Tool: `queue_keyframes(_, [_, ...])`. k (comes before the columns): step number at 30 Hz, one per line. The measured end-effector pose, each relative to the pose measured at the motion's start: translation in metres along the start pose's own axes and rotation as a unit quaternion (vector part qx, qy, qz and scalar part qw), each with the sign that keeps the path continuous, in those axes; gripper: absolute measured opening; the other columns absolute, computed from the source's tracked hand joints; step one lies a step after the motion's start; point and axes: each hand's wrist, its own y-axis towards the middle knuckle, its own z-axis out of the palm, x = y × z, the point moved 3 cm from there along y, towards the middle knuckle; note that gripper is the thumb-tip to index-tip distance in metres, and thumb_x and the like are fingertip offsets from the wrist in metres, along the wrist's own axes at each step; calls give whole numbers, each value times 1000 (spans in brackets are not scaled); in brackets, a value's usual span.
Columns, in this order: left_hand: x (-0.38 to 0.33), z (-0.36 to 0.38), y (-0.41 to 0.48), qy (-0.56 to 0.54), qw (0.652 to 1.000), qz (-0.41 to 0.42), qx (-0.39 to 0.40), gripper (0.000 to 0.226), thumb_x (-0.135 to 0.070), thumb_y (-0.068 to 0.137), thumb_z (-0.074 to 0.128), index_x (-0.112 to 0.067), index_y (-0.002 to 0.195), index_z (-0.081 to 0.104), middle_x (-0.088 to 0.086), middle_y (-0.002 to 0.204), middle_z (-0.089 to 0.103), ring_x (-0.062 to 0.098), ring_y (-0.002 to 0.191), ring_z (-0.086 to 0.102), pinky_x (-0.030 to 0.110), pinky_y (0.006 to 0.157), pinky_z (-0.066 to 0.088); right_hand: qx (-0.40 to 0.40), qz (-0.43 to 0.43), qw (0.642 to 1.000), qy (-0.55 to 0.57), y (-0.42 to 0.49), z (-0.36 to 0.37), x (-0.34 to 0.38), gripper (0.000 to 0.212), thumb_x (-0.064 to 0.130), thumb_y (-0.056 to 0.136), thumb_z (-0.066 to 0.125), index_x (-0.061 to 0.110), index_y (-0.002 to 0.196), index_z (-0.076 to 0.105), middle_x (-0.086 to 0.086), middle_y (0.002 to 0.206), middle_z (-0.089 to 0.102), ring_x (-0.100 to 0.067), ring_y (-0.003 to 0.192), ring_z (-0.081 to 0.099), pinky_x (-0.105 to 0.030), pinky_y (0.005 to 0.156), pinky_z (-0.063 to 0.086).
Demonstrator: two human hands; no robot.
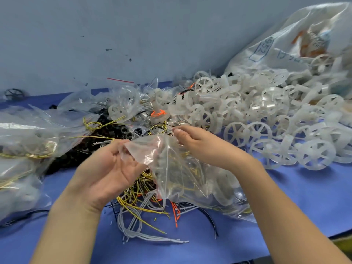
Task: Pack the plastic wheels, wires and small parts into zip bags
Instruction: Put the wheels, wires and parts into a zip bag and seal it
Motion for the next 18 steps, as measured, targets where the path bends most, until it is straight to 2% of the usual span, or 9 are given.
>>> queue_keyframes(2, [7,1,8,-7,1000,-24,13,52,-23,102,26,10,140,41,29,141,48,39,127,53,47,96,52,11,2,1000,7,4,2,-1,46,54,103,31,19,112,59,7,106,67,-8,102,62,-36,96,47])
queue_keyframes(3, [10,2,11,-5,999,-32,24,53,-22,102,25,11,140,41,29,142,46,40,129,50,49,100,47,12,2,1000,26,6,2,-2,46,54,103,32,18,110,61,17,92,68,4,89,62,-30,85,47])
queue_keyframes(5, [17,5,18,1,999,-38,27,53,-21,100,29,11,139,43,29,140,48,40,128,51,52,100,46,12,9,997,79,9,3,-3,40,51,103,35,24,110,64,28,59,54,13,57,51,-18,67,36])
queue_keyframes(6, [20,5,21,6,999,-36,21,52,-20,97,32,11,137,44,29,137,51,40,124,55,53,96,49,11,15,995,102,11,2,-4,40,48,104,37,22,112,65,24,54,48,10,50,46,-15,63,34])
queue_keyframes(9, [25,5,28,52,998,-23,14,49,-20,95,36,8,132,50,26,124,63,39,115,62,56,88,54,6,9,988,151,12,-3,-7,33,41,102,48,18,113,69,10,71,53,0,62,51,-14,62,43])
queue_keyframes(11, [26,7,28,125,992,-6,11,44,-22,94,39,5,118,63,20,112,70,36,112,65,53,84,56,9,5,986,167,10,-6,-7,24,36,100,55,25,114,71,20,77,64,5,71,58,-10,65,46])
queue_keyframes(12, [27,9,28,155,988,2,13,41,-23,93,42,2,113,68,19,114,70,35,112,64,52,83,57,12,1,985,170,9,-7,-6,22,34,99,57,27,116,71,23,76,66,8,71,59,-9,63,45])
queue_keyframes(15, [35,20,26,204,979,-10,19,38,-21,100,42,-1,126,61,22,126,63,38,117,61,54,87,55,3,-18,979,204,7,-10,-3,22,25,98,61,23,118,70,19,78,67,5,70,58,-8,63,43])
queue_keyframes(18, [44,34,25,314,949,4,-11,29,-15,100,49,2,117,65,22,110,70,36,99,69,46,80,59,-18,-48,970,237,4,-15,4,22,15,96,63,17,117,70,10,80,67,-6,77,57,-13,68,44])
